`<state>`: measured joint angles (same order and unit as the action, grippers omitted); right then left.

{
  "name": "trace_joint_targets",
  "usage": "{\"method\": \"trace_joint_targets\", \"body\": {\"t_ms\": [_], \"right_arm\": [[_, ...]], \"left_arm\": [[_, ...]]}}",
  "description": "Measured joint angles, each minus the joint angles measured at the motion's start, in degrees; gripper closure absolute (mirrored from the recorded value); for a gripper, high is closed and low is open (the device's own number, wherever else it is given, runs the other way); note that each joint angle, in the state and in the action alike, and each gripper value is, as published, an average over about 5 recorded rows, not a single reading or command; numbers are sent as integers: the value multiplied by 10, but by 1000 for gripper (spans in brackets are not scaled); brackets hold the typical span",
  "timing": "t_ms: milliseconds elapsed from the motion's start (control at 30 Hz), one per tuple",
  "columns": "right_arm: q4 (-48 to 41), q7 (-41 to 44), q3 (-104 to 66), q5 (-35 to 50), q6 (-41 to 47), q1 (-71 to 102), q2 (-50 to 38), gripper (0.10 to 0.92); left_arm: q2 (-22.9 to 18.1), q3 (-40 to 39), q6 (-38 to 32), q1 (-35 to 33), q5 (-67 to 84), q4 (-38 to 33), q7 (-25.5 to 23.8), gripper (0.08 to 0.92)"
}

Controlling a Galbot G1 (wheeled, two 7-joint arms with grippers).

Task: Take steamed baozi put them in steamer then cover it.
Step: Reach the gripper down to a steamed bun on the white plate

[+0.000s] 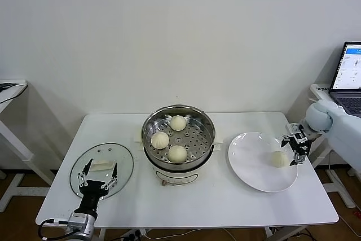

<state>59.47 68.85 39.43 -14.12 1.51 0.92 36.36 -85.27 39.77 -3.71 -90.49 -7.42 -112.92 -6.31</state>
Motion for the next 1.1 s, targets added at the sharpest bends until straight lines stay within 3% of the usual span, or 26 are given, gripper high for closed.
{"method": "trace_joint_targets", "body": {"t_ms": [833, 1100], "right_arm": [[-62, -28, -63, -49, -6, 54, 59, 203], [-64, -26, -65, -53, -6, 55, 62, 323]], "left_arm": [[1, 0, 2, 10, -1, 11, -1, 177], [0, -1, 3, 10, -1, 11, 0, 177]]}}
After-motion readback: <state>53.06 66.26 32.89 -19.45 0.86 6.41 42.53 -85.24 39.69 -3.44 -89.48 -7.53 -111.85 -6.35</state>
